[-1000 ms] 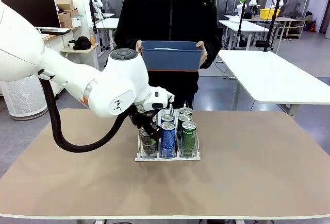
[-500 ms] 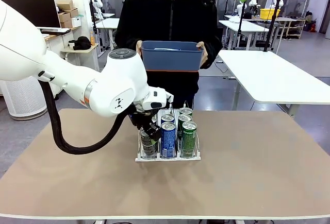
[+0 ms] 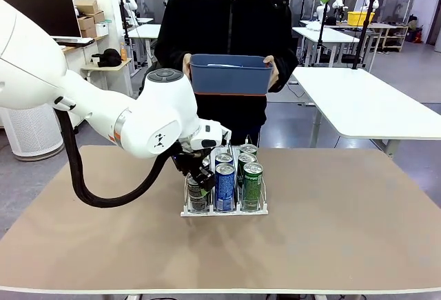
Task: Fill the beverage cans into the dispenser.
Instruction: Place the picked Pepsi coke in the line of the Automatic Can Dispenser with the same cans.
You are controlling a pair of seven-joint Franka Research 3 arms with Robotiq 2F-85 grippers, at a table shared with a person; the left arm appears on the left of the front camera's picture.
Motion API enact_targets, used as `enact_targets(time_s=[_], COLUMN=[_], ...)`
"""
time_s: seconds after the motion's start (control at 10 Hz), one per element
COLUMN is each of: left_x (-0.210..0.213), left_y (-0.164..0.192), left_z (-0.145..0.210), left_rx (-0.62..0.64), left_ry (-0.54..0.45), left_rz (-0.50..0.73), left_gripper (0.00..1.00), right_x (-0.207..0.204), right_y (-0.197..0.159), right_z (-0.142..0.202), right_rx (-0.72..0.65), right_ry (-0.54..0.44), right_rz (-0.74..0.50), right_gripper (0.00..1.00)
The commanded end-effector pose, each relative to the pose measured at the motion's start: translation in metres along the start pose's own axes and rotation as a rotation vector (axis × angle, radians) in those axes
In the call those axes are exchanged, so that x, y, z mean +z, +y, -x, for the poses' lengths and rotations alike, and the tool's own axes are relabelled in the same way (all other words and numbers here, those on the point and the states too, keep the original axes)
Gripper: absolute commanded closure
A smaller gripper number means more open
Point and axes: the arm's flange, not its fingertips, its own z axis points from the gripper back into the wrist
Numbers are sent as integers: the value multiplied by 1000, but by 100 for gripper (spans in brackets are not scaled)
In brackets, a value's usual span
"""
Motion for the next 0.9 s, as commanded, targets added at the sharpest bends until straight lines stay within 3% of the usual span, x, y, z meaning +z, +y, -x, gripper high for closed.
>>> enact_targets(time_s=[0.0,0.1,0.2,0.3,0.4,0.8], left_x=[-11,-5,1,10,22,55], left_y=[-3,-3,-3,-3,-4,-8], left_z=[4,3,3,4,5,8], left_rx=[-1,10,26,36,49,80], left_ry=[32,15,13,11,-6,-60], left_rz=[-2,-2,10,-5,-11,-32], left_gripper=[23,22,3,19,0,0], right_x=[-1,-1,-1,-1,-1,-1], right_y=[-1,-1,-1,-1,-1,-1], right_z=[1,1,1,1,1,1], right_rx=[-7,-7,-7,-7,-7,-7], right_ry=[-9,-9,-9,-9,-9,-9], right_rz=[-4,-4,-4,-4,-4,-4], right_gripper=[1,1,1,1,1,1])
